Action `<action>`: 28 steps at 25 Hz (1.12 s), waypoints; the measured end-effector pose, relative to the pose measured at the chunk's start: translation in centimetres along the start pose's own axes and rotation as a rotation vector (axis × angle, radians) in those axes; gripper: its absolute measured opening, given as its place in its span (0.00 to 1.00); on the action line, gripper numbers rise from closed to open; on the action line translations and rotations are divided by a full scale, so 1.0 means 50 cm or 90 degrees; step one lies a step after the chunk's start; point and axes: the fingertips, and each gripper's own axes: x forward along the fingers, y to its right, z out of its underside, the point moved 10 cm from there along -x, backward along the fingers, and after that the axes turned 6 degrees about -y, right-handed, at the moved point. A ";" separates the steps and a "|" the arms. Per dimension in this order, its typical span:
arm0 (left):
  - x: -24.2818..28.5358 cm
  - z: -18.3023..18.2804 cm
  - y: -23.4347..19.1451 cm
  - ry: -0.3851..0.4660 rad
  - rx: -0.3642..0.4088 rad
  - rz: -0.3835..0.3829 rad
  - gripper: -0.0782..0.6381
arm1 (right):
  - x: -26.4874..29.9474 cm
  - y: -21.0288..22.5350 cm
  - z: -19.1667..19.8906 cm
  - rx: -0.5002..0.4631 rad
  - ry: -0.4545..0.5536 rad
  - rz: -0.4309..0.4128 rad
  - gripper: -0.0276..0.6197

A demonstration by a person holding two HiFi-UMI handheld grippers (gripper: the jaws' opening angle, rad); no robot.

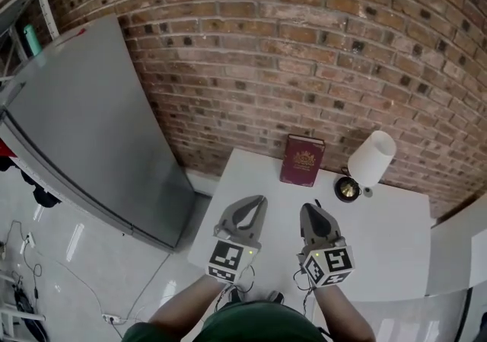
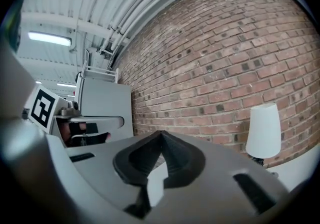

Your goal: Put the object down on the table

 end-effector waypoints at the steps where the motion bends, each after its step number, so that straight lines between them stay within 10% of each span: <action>1: -0.003 -0.011 0.002 0.007 -0.006 0.008 0.13 | -0.002 -0.002 -0.007 -0.002 0.008 0.001 0.05; 28: 0.027 -0.058 -0.056 0.054 -0.078 0.042 0.12 | 0.021 0.000 -0.091 -0.087 0.061 -0.014 0.05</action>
